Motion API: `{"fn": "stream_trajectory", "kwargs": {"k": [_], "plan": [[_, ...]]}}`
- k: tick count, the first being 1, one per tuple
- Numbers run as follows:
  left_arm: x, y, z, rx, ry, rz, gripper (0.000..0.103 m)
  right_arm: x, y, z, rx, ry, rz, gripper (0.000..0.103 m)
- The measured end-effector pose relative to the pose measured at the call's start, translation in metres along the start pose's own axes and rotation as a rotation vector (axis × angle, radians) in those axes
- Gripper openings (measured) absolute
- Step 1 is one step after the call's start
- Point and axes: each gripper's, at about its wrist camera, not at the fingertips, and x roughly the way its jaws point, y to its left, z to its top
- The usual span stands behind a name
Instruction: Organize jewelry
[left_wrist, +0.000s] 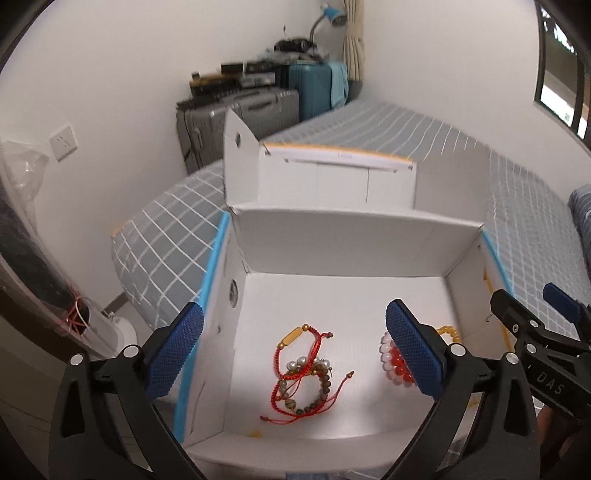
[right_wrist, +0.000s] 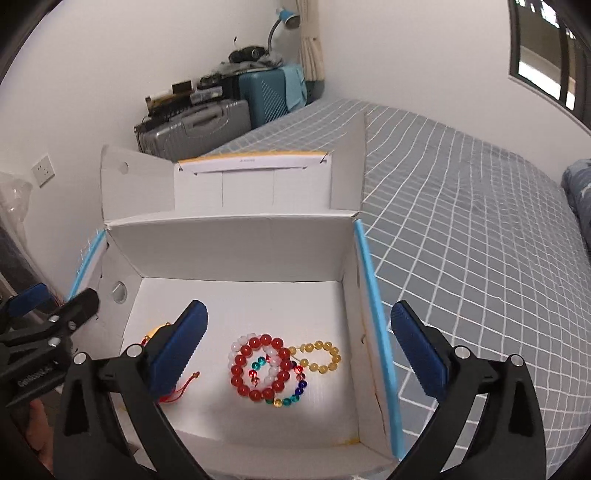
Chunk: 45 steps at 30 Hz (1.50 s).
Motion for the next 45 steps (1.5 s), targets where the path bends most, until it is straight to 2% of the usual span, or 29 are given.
{"fn": "stream_trajectory", "kwargs": {"k": [5,15,24,29,45], "plan": [[-0.027,0.005,-0.014,0.001,-0.044,-0.015,0.097,-0.028,-0.007,-0.014,0.005,-0.048,-0.005,0.095],[-0.058,0.014,-0.074,0.03,-0.072,-0.038,0.097,-0.081,-0.005,-0.066,-0.002,-0.121,0.001,0.095],[-0.064,0.025,-0.118,0.023,-0.058,-0.046,0.097,-0.091,-0.007,-0.106,0.009,-0.116,-0.007,0.095],[-0.065,0.021,-0.126,0.034,-0.061,-0.035,0.097,-0.083,-0.004,-0.118,-0.019,-0.099,-0.027,0.095],[-0.066,0.01,-0.126,0.049,-0.096,-0.038,0.097,-0.08,-0.005,-0.117,-0.009,-0.091,-0.023,0.096]]}}
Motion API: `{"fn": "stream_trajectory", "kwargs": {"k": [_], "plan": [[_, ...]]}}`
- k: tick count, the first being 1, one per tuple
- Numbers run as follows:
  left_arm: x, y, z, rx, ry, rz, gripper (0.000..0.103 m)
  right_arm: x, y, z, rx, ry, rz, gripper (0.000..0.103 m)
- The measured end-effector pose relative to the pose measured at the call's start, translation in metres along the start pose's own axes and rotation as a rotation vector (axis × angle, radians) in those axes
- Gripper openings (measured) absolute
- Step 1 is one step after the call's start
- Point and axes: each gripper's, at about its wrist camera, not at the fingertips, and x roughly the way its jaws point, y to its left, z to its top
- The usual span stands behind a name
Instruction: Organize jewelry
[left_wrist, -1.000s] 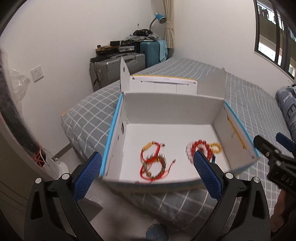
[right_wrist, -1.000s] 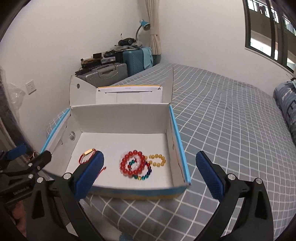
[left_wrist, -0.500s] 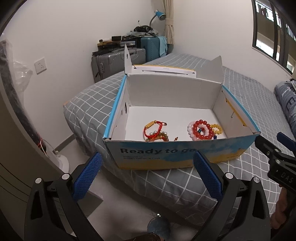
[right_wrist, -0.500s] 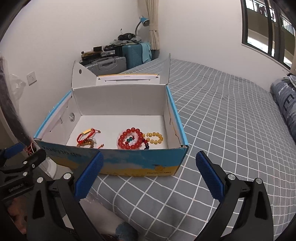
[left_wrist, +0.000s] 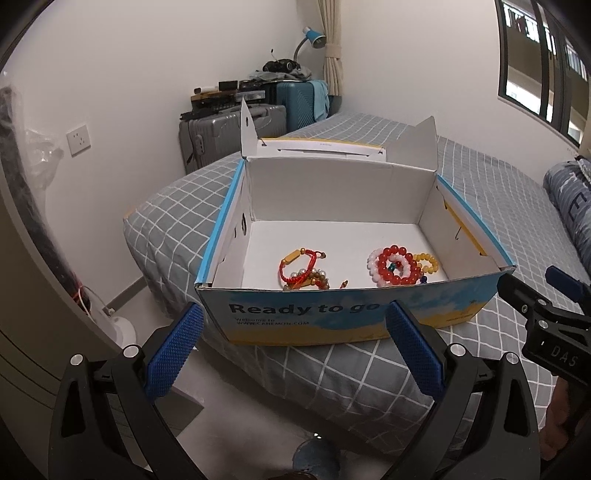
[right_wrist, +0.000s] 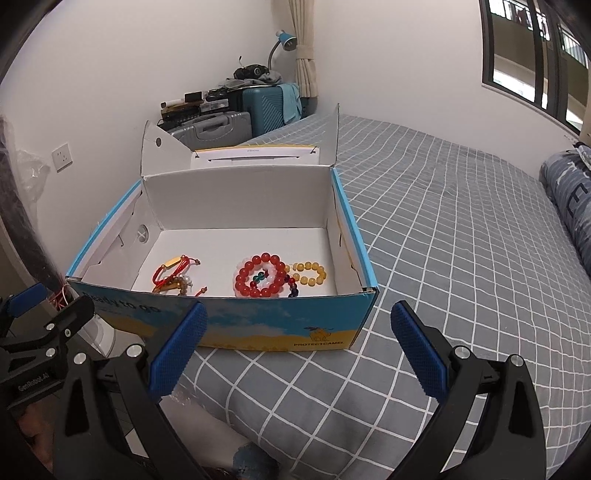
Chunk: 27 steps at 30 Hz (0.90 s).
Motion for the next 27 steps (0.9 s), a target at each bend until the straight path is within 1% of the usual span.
{"fn": "stream_trajectory", "kwargs": {"k": [4,8,15,18,21,27], "plan": [[0.0014,-0.0025,-0.0001,0.007,0.002,0.005,0.097,0.0024,0.0016,-0.0005,0.001,0.007,-0.001,0.096],[0.0013,-0.0024,0.0015,0.004,0.01,-0.008,0.097,0.003,0.0031,-0.0012,0.001,0.005,-0.004,0.096],[0.0036,-0.0056,0.0013,0.012,0.015,0.02,0.097,0.0043,0.0031,-0.0034,-0.001,0.011,-0.002,0.095],[0.0039,-0.0071,0.0014,0.019,0.015,0.011,0.097,0.0042,0.0022,-0.0033,-0.001,0.013,0.0,0.095],[0.0044,-0.0083,0.0015,0.022,0.015,0.024,0.097,0.0037,0.0012,-0.0036,-0.001,0.013,0.001,0.095],[0.0033,-0.0073,0.0018,0.015,0.014,0.012,0.097,0.0043,0.0012,-0.0034,0.0,0.011,-0.001,0.095]]}}
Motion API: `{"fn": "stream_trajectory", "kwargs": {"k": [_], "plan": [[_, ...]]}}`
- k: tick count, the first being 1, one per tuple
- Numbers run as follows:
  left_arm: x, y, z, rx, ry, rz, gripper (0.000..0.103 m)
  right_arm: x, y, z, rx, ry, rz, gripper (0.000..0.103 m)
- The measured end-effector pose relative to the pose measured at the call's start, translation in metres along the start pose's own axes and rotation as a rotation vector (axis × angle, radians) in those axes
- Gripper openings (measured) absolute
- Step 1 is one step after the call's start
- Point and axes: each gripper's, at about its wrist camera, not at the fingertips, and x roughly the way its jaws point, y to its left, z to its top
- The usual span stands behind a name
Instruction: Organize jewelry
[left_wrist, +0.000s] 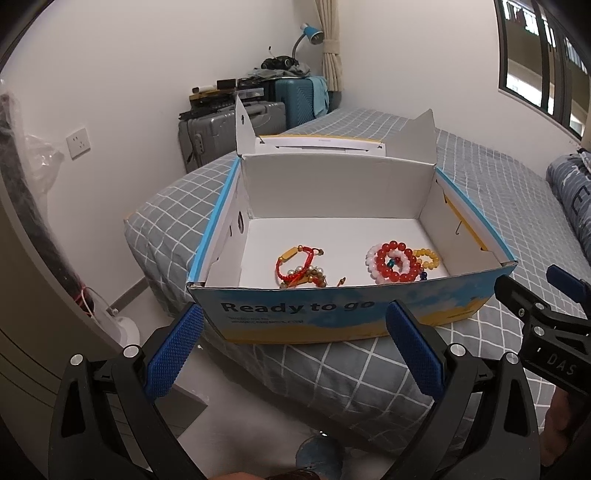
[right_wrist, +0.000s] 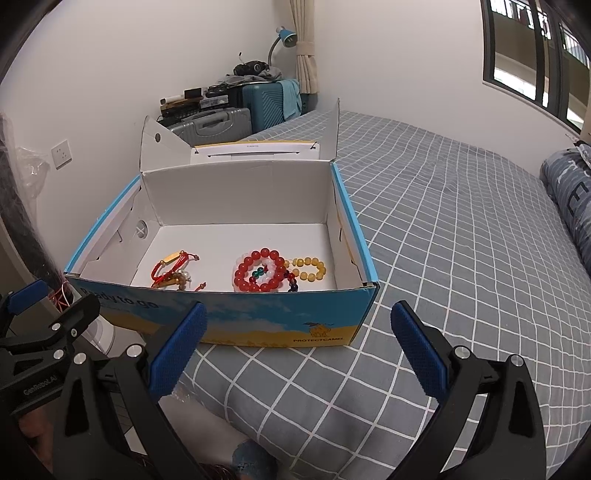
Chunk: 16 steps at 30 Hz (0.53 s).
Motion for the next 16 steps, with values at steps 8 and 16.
{"fn": "stream_trajectory", "kwargs": {"k": [8,16], "plan": [[-0.0002,-0.0014,0.0,0.004,-0.001,-0.014,0.097,0.0002,-0.0001,0.0,0.002,0.0,0.0,0.096],[-0.0028,0.002,-0.0005,-0.028,-0.014,-0.026,0.097,0.0003,0.0001,0.0004,0.002,0.0,0.0,0.096]]}}
